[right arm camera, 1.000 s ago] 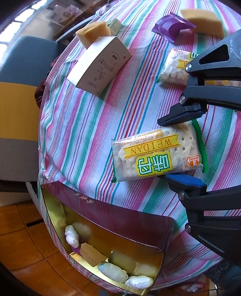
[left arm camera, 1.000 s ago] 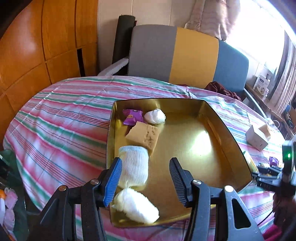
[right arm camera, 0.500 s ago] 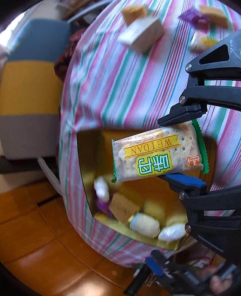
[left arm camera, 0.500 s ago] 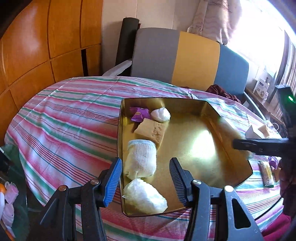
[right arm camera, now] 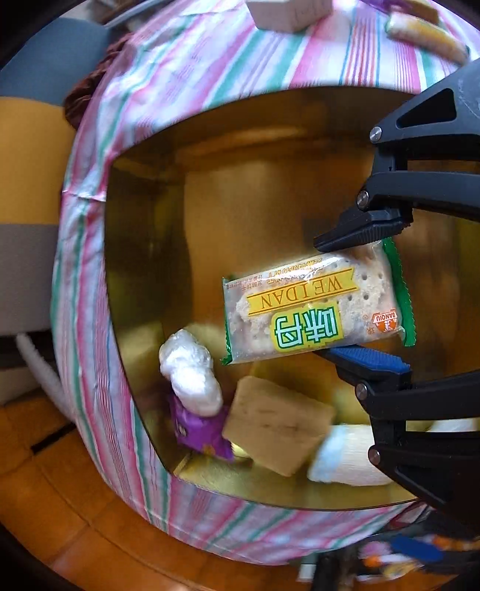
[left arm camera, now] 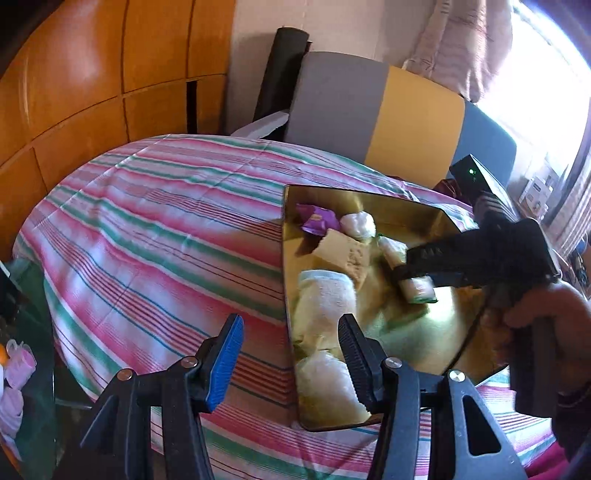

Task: Organize objects
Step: 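Carry the WEIDAN packet into the gold tray and release it with the right gripper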

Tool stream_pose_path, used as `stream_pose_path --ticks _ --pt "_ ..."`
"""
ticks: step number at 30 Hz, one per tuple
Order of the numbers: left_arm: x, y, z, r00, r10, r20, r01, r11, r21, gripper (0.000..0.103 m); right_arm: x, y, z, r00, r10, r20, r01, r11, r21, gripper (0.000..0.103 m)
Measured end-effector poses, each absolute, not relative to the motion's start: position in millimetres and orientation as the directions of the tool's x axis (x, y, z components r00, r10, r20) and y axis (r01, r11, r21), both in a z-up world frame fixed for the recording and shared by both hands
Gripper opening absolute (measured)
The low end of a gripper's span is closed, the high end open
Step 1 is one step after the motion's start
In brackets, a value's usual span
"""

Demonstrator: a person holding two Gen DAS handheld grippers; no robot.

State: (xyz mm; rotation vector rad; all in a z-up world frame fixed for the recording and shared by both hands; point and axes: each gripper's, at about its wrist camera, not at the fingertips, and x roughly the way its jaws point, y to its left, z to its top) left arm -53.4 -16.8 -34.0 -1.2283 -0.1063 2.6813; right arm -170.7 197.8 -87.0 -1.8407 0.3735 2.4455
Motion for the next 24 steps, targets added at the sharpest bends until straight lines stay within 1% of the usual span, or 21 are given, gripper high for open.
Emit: stream_pose_path --ticks 2,3,5,6,7,12,16,20,24 --pt "-54.2 -20.6 -35.2 -0.636 0.203 -0.744 -0.134 -0.979 -0.152 0.054 -177.9 193.2 -87.5 -0.310 -0.131 -0.942 -0.205 -0.958 0.201 0.054" --pt "-54.3 -22.5 -35.4 -0.637 0.203 -0.744 -0.130 -0.979 -0.156 0.054 -180.6 191.9 -88.3 -0.316 -0.177 -0.932 -0.213 -0.944 0.252 0.058" --pt "-54.5 -24.6 -34.8 -0.639 0.202 -0.742 -0.125 -0.979 -0.159 0.054 -182.4 188.9 -88.4 -0.332 -0.278 -0.901 -0.210 -0.910 0.358 0.061" --pt "-54.5 -25.1 -34.7 -0.640 0.202 -0.741 -0.124 -0.979 -0.160 0.054 -181.7 186.5 -87.6 -0.340 -0.299 -0.892 -0.196 -0.905 0.378 0.066" --pt "-54.1 -25.4 -34.7 -0.641 0.202 -0.741 -0.123 -0.979 -0.160 0.054 -180.0 184.0 -86.3 -0.348 -0.309 -0.885 -0.180 -0.905 0.387 0.067" --pt "-51.4 -23.7 -31.8 -0.649 0.199 -0.735 -0.123 -0.980 -0.156 0.054 -166.9 180.0 -77.2 -0.378 -0.313 -0.871 -0.113 -0.918 0.379 0.068" --pt "-47.4 -20.6 -27.1 -0.658 0.196 -0.727 -0.130 -0.981 -0.148 0.054 -148.7 186.3 -68.3 -0.421 -0.287 -0.860 -0.079 -0.933 0.350 0.076" --pt "-42.1 -16.0 -23.7 -0.661 0.204 -0.722 -0.146 -0.979 -0.143 0.054 -131.6 193.3 -60.1 -0.452 -0.251 -0.856 -0.042 -0.953 0.301 0.078" --pt "-36.1 -10.3 -19.4 -0.670 0.203 -0.714 -0.162 -0.979 -0.126 0.054 -106.1 202.7 -47.4 -0.516 -0.205 -0.832 -0.001 -0.971 0.240 0.080"
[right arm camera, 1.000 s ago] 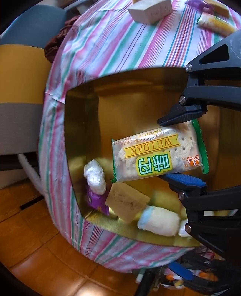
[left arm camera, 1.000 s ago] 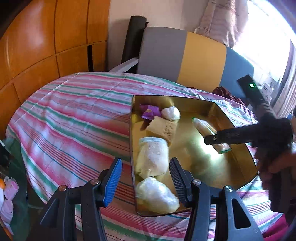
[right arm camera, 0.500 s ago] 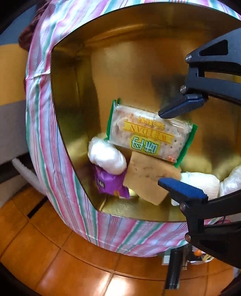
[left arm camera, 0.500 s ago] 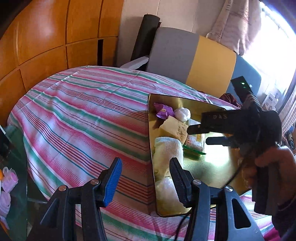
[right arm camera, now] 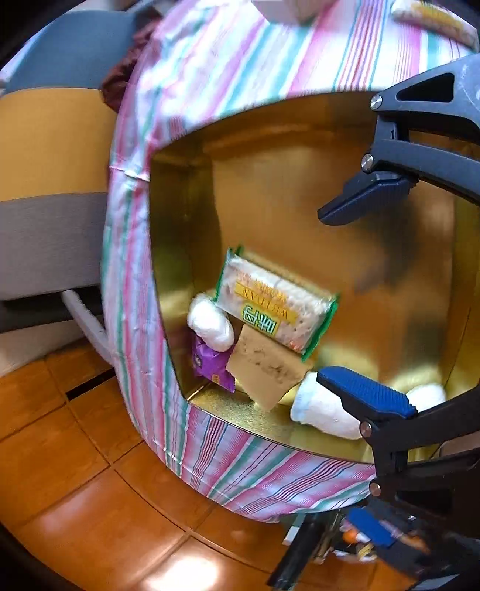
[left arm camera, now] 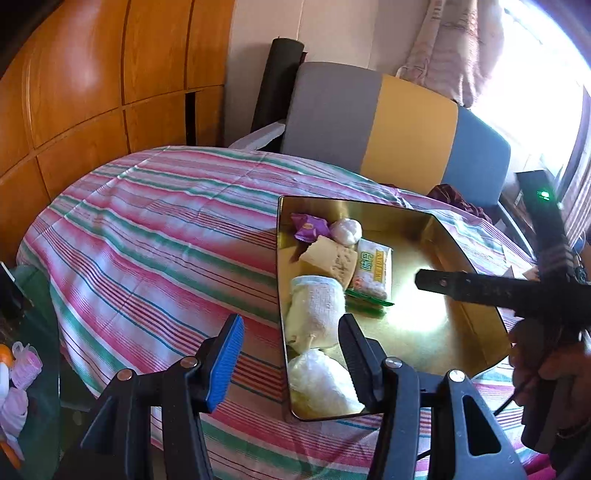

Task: Organize objects
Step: 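Carry the WEIDAN packet into the gold tray and release it with the right gripper, then move both tools back toward the remaining items on the cloth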

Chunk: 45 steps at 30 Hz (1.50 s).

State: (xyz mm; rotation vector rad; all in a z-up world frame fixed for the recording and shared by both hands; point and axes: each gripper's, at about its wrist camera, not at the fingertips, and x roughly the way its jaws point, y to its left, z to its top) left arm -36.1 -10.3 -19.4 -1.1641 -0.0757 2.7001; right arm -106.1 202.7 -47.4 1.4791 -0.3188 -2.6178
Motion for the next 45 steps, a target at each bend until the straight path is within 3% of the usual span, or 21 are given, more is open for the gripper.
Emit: stream_pose_path --ticks 12,32,45 --pt "-24.0 19.7 -6.7 -0.682 0.216 -0.699 -0.233 -0.970 -0.073 0.054 -47.3 273.2 -19.7 -0.630 -0.082 -0.772 -0.051 -0.988 0.146 0.085" --pt "-18.1 128.1 8.3 -0.631 0.314 -0.709 -0.443 -0.896 -0.003 0.054 37.9 502.7 -3.2 -0.637 0.339 -0.692 -0.536 -0.841 0.081 0.090" --pt "-29.6 248.5 0.2 -0.463 0.438 -0.770 -0.622 -0.780 -0.070 0.054 92.7 591.2 -36.0 -0.581 0.344 -0.738 -0.751 -0.577 0.322 0.090"
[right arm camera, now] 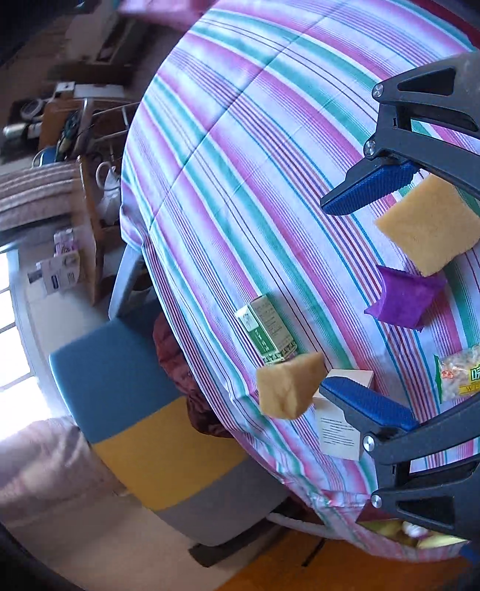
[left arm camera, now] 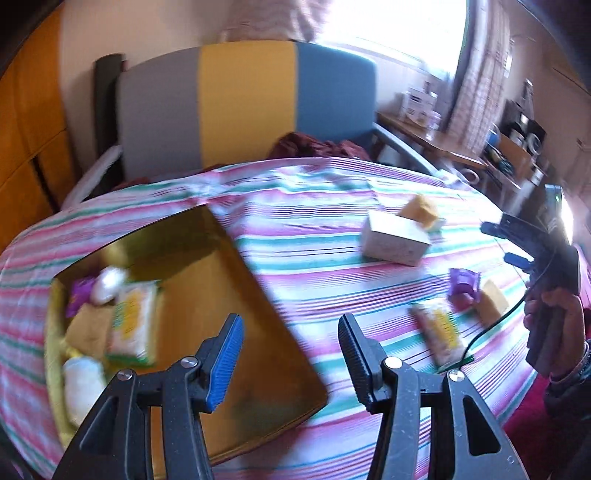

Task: Organize objects
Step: 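Move both tools back toward the remaining items on the cloth, then grasp the white cardboard box with the left gripper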

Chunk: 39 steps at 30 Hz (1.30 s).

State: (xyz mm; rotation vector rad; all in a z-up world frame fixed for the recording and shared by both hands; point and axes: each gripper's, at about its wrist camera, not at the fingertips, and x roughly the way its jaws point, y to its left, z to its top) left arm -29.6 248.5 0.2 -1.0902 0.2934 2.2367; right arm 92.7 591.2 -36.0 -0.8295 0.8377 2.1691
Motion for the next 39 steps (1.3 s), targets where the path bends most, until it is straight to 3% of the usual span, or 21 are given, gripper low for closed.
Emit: stream_pose_path --ticks 4,9,17,19,23,28,32,35,39 --pt "-35.9 283.4 -5.3 -0.394 0.461 -0.795 -0.657 -0.746 -0.107 0.056 93.1 590.8 -35.3 -0.587 0.331 -0.739 -0.749 -0.570 0.339 0.090" --pt "-44.7 332.6 -20.9 -0.324 0.459 -0.827 -0.689 -0.714 -0.126 0.080 95.4 589.2 -31.1 -0.605 0.332 -0.724 -0.740 -0.569 0.357 0.091" --pt "-51.8 404.3 -43.4 -0.265 0.466 -0.844 -0.753 -0.647 -0.121 0.097 95.5 594.9 -33.5 -0.620 0.295 -0.727 -0.736 -0.541 0.407 0.093" --pt "-54.3 415.8 -48.3 -0.245 0.463 -0.852 -0.755 -0.642 -0.131 0.099 94.4 595.8 -35.1 -0.619 0.283 -0.732 -0.734 -0.540 0.412 0.093" --pt "-60.9 428.2 -53.8 -0.170 0.521 -0.836 -0.707 -0.656 -0.265 0.099 91.6 597.0 -39.1 -0.620 0.256 -0.742 -0.728 -0.540 0.422 0.093" --pt "-85.5 433.9 -48.1 -0.114 0.616 -0.780 -0.575 -0.681 -0.454 0.099 93.3 598.7 -39.1 -0.638 0.229 -0.735 -0.715 -0.532 0.454 0.093" --pt "-124.2 431.1 -73.9 0.031 0.643 -0.765 -0.281 -0.729 -0.624 0.096 94.3 598.6 -38.2 -0.641 0.225 -0.734 -0.713 -0.529 0.460 0.094" --pt "-135.5 428.9 -90.5 0.070 0.638 -0.767 -0.113 -0.759 -0.642 0.096 93.9 598.6 -38.5 -0.646 0.212 -0.733 -0.707 -0.527 0.471 0.094" --pt "-142.4 436.3 -94.0 0.058 0.633 -0.772 -0.034 -0.771 -0.636 0.096 92.1 596.9 -38.3 -0.656 0.192 -0.730 -0.694 -0.533 0.484 0.095"
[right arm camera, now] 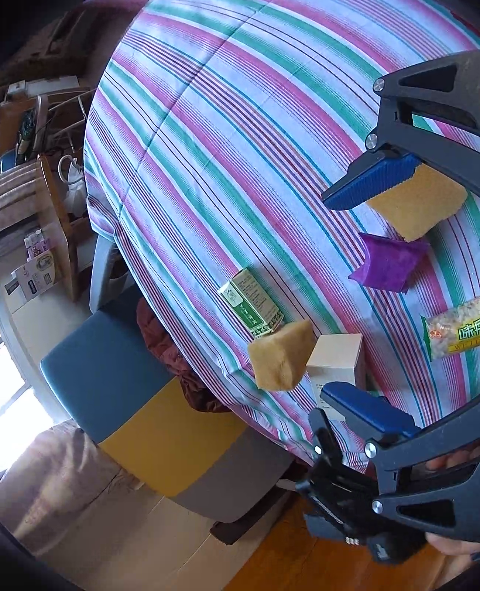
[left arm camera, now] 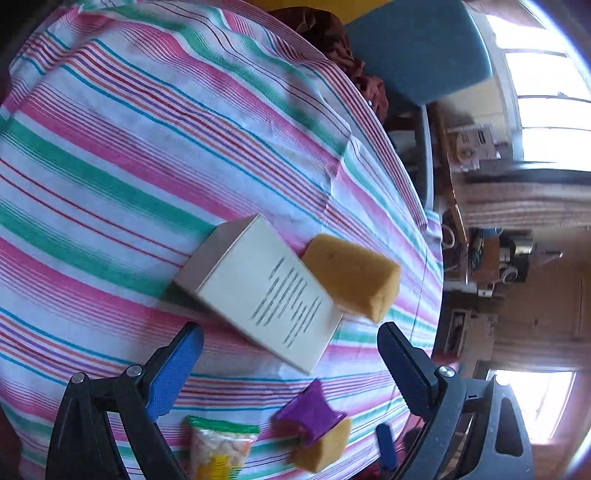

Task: Organize objects
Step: 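Grasp the white cardboard box with the left gripper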

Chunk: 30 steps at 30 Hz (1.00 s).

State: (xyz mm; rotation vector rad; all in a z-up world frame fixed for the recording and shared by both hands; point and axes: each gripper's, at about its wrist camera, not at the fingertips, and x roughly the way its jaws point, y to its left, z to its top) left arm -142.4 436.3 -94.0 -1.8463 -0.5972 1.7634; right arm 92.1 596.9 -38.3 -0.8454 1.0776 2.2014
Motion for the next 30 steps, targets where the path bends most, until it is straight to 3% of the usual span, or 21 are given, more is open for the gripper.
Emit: stream_pose_path --ticks 4,9,20,26,30 --pt "-152.1 454.5 -96.2 0.041 0.566 -0.823 -0.060 -0.821 -0.568 0.097 91.1 594.9 -39.4 -0.663 0.168 -0.729 -0.681 -0.540 0.494 0.096" --pt "-159.8 477.5 -111.8 0.007 0.378 -0.926 -0.233 -0.900 -0.369 0.090 92.0 595.7 -41.9 -0.663 0.156 -0.732 -0.680 -0.534 0.502 0.096" --pt "-123.6 452.1 -99.0 -0.028 0.393 -0.919 -0.519 -0.792 -0.322 0.059 89.2 595.5 -48.0 -0.645 0.155 -0.748 -0.690 -0.538 0.484 0.096" --pt "-94.1 420.1 -90.2 -0.109 0.405 -0.908 -0.669 -0.705 -0.234 0.055 82.5 588.6 -46.1 -0.631 0.182 -0.754 -0.684 -0.589 0.430 0.093" --pt "-77.7 395.4 -87.7 -0.104 0.440 -0.892 -0.678 -0.688 -0.261 0.053 75.2 579.9 -45.3 -0.620 0.194 -0.760 -0.666 -0.642 0.379 0.083"
